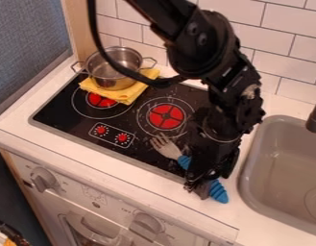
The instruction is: Moved blue fork to the top right of burners
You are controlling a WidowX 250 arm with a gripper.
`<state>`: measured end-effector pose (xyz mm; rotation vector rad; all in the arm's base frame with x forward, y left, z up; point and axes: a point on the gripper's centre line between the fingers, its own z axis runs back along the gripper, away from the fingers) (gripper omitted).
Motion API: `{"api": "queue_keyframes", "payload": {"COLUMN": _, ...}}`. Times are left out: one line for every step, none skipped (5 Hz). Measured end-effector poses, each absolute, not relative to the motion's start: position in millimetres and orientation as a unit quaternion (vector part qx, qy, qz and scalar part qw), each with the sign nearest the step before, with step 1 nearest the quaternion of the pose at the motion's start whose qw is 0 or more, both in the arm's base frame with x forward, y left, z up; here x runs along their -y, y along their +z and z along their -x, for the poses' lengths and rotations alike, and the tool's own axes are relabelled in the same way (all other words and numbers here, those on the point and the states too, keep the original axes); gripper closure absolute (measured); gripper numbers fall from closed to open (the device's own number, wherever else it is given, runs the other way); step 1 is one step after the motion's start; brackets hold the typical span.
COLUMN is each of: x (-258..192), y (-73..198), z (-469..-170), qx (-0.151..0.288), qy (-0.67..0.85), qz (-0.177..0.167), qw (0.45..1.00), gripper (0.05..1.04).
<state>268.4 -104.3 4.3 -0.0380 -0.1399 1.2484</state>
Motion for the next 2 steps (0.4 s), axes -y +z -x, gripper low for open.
{"api": "queue_keyframes", "payload": {"x": 103.8, "y": 4.1, "z": -270.8, "qx": 0.071, "qy": 0.581, "qz": 0.015, "qw": 0.811, "gripper": 0.634}}
{"api": "queue_keyframes", "payload": {"x": 103.9, "y": 4.2, "z": -271.0, "qx": 0.071, "qy": 0.581, "qz": 0.016, "qw": 0.810, "gripper": 0.638}}
